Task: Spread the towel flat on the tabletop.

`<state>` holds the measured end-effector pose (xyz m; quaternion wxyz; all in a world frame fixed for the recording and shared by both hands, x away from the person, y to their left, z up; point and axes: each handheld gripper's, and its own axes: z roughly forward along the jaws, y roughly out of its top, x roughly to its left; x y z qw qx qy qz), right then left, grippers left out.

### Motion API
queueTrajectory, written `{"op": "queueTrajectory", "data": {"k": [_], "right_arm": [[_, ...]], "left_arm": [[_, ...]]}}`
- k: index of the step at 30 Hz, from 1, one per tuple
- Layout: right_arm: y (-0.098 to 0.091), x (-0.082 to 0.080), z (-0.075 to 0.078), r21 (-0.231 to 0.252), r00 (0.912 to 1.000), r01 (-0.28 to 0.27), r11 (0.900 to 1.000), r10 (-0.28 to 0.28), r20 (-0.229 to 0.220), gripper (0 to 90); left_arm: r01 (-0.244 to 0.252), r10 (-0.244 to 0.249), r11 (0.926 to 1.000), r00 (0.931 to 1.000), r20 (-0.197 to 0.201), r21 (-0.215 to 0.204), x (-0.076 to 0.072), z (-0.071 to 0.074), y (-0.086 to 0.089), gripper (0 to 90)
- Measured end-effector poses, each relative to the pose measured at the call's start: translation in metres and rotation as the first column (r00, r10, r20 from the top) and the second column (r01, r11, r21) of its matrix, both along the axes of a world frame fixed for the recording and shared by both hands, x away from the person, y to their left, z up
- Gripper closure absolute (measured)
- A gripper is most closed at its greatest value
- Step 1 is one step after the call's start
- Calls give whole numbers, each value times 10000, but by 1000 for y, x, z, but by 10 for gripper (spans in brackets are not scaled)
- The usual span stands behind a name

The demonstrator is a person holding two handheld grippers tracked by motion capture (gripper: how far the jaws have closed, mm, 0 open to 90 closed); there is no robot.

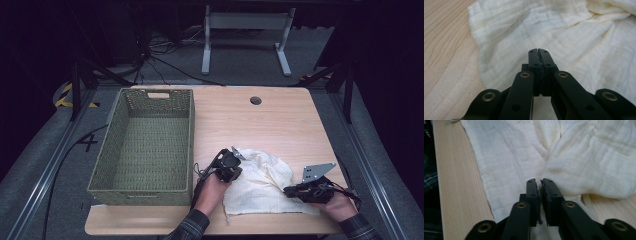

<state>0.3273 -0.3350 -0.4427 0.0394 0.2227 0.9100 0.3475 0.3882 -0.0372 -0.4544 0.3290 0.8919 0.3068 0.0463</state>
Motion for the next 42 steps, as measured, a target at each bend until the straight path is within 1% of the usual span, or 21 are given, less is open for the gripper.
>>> {"op": "queueTrajectory", "data": {"k": [2, 3, 5, 6, 7, 9, 10, 11, 13, 15, 16, 19, 21, 23, 27, 28, 32, 36, 37, 40, 42], "right_arm": [[-8, 2, 11, 440, 9990, 243, 9987, -259, 363, 768], [-19, 6, 21, 812, 9945, 694, 9943, -754, 728, 753], [-28, 13, 26, 993, 9877, 1169, 9882, -1261, 928, 743], [-28, 13, 26, 993, 9877, 1169, 9882, -1261, 928, 743], [-34, 21, 28, 1114, 9831, 1447, 9832, -1557, 967, 743], [-39, 35, 27, 1262, 9760, 1899, 9737, -2012, 839, 743], [-40, 43, 23, 1260, 9728, 2103, 9695, -2204, 720, 743], [-39, 49, 19, 1220, 9721, 2187, 9681, -2270, 592, 738], [-33, 61, 8, 820, 9730, 2256, 9708, -2287, 314, 720], [-29, 68, -1, 567, 9730, 2308, 9714, -2310, -31, 707], [-27, 70, -4, 361, 9713, 2380, 9706, -2380, -55, 707], [-27, 72, -7, 302, 9695, 2448, 9691, -2444, -175, 728], [-25, 74, -9, 369, 9708, 2393, 9702, -2385, -249, 824], [-24, 75, -10, 344, 9712, 2377, 9707, -2368, -283, 876], [-23, 77, -10, 576, 9717, 2357, 9701, -2342, -317, 892], [-23, 77, -7, 814, 9719, 2354, 9685, -2341, -254, 893], [-21, 74, 9, 1369, 9738, 2222, 9653, -2267, 186, 894], [-5, 65, 35, 1955, 9800, 1668, 9664, -1844, 754, 894], [-5, 65, 35, 1955, 9800, 1668, 9664, -1844, 754, 894], [17, 55, 48, 2155, 9869, 930, 9721, -1187, 1093, 894], [30, 51, 51, 2212, 9898, 549, 9737, -821, 1160, 894]], "left_arm": [[38, -38, 10000, 10000, -46, 2, 0, 0, 0, 898], [16, -16, 10000, 10000, 11, 10, 0, 0, 0, 898], [10, -10, 10000, 10000, 22, 22, 0, 0, 0, 898], [10, -10, 10000, 10000, 22, 22, 0, 0, 0, 898], [12, -12, 10000, 10000, 18, 21, 0, 0, 0, 898], [3, -3, 10000, 10000, 11, 36, 0, 0, 0, 898], [1, -1, 10000, 10000, 12, 38, 0, 0, 0, 898], [3, -3, 10000, 10000, 8, 39, 0, 0, 0, 898], [32, -32, 10000, 10000, -15, 22, 0, 0, 0, 898], [44, -44, 10000, 10000, -12, 17, 0, 0, 0, 898], [32, -32, 10000, 10000, 9, 18, 0, 0, 0, 897], [6, -6, 10000, 10000, 24, 27, -1, 0, -1, 897], [-3, 3, 10000, 10000, 62, 40, -1, 0, -1, 897], [5, -5, 10000, 10000, 68, 56, -1, 0, -1, 897], [38, -39, 9999, 10000, 90, 108, -1, 0, -1, 898], [40, -41, 9999, 10000, 81, 103, -1, 0, -1, 897], [21, -22, 10000, 10000, 97, 84, -1, 0, -1, 898], [17, -18, 10000, 10000, 86, 74, -1, 0, -1, 898], [17, -18, 10000, 10000, 86, 74, -1, 0, -1, 897], [20, -21, 10000, 10000, 76, 61, -1, 0, -1, 898], [26, -27, 10000, 10000, 86, 79, -1, 0, -1, 898]]}}
